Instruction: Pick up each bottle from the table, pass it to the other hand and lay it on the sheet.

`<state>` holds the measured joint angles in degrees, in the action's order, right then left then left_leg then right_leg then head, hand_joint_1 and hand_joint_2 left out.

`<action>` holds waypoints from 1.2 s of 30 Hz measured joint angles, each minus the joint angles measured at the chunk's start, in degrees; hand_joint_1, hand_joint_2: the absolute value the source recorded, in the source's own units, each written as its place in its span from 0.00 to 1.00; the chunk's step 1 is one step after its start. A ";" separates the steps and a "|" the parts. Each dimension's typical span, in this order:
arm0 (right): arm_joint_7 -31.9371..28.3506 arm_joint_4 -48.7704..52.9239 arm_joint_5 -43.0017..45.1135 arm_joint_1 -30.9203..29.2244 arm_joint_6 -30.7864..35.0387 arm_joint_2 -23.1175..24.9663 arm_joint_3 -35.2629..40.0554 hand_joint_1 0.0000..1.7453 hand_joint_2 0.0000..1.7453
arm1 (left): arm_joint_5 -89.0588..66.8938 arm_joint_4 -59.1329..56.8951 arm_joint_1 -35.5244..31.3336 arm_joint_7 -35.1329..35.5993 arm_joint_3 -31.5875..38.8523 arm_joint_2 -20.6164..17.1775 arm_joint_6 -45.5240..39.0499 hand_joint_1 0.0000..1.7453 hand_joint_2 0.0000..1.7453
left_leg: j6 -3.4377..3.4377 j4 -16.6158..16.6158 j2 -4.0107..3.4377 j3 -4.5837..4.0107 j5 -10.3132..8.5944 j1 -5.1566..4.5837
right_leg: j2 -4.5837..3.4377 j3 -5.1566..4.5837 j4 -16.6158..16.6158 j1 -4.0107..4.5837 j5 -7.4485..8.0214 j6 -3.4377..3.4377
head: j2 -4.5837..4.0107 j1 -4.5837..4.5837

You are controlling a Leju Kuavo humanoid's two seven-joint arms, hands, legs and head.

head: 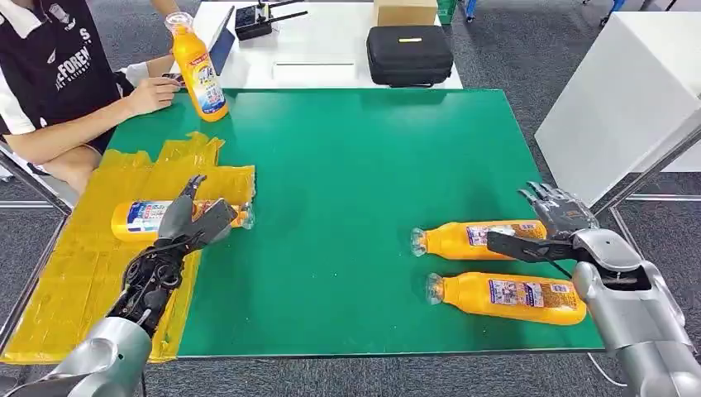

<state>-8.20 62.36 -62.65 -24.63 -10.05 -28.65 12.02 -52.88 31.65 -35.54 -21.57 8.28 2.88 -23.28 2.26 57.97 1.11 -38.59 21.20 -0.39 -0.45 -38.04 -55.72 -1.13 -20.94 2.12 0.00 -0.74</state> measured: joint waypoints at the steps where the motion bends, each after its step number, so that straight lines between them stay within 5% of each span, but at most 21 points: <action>1: 0.00 -0.09 0.62 0.37 -0.46 -0.16 0.04 0.00 1.00 | 0.64 0.68 0.23 0.07 -0.15 0.20 0.09 0.00 1.00 | 0.00 0.00 0.01 -0.01 0.00 -0.01 | 0.00 0.00 0.00 -0.01 0.00 0.00 | 0.00 0.02; 17: -2.05 -6.60 4.83 2.54 -3.44 0.48 1.18 0.00 1.00 | 11.34 4.94 1.49 -2.77 -6.47 2.12 2.60 0.00 1.00 | 0.01 0.01 -0.08 -0.01 0.05 0.00 | -0.06 -0.03 0.01 0.00 -0.01 0.02 | 0.00 0.04; 18: -2.08 -7.34 4.83 2.29 -3.09 0.91 1.38 0.04 1.00 | 12.79 5.73 1.71 -3.43 -6.82 2.36 3.67 0.00 1.00 | 0.01 0.01 -0.11 -0.01 0.06 0.00 | -0.08 -0.02 0.01 0.01 -0.01 0.02 | 0.00 0.02; 19: -2.14 -8.28 4.73 1.95 -2.74 1.37 1.53 0.19 1.00 | 14.38 6.75 1.99 -4.04 -7.28 2.60 4.80 0.00 1.00 | 0.01 0.01 -0.14 0.01 0.06 0.00 | -0.11 -0.01 0.01 0.01 -0.01 0.02 | 0.00 0.02; 20: -2.32 -9.48 4.64 1.67 -2.02 2.03 1.70 0.46 1.00 | 16.15 8.36 2.51 -4.52 -7.80 2.82 5.96 0.00 1.00 | 0.00 0.01 -0.19 0.05 0.07 0.01 | -0.13 0.02 0.02 0.02 -0.03 0.02 | 0.00 0.02; 21: -2.43 -10.32 4.26 1.15 -1.25 2.47 1.88 0.84 1.00 | 17.74 9.84 3.06 -4.92 -8.26 2.87 6.91 0.00 1.00 | -0.06 0.01 -0.24 0.13 0.14 0.04 | -0.20 0.09 0.03 0.04 -0.03 0.02 | 0.00 0.00; 27: -1.77 -14.89 0.68 0.56 10.42 6.19 2.03 0.84 1.00 | 24.57 23.22 9.09 -6.40 -11.61 2.95 12.11 0.00 1.00 | -0.07 0.00 -1.14 0.82 0.73 0.04 | -1.11 0.54 0.13 0.08 -0.12 -0.02 | 0.00 -0.02; 36: -1.40 -17.03 0.09 -0.48 11.30 8.41 1.64 0.84 1.00 | 25.10 31.28 12.40 -6.47 -13.31 2.97 12.74 0.00 1.00 | -0.16 0.00 -1.21 1.21 0.70 0.08 | -1.20 0.83 0.14 0.14 -0.12 -0.04 | 0.00 0.02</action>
<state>-9.60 45.33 -62.55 -25.11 1.25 -20.24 13.66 -27.78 62.92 -23.14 -28.04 -5.03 5.86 -10.54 2.10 57.97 -0.11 -37.38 21.90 -0.31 -1.65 -37.21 -55.57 -0.99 -21.06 2.07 0.00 -0.72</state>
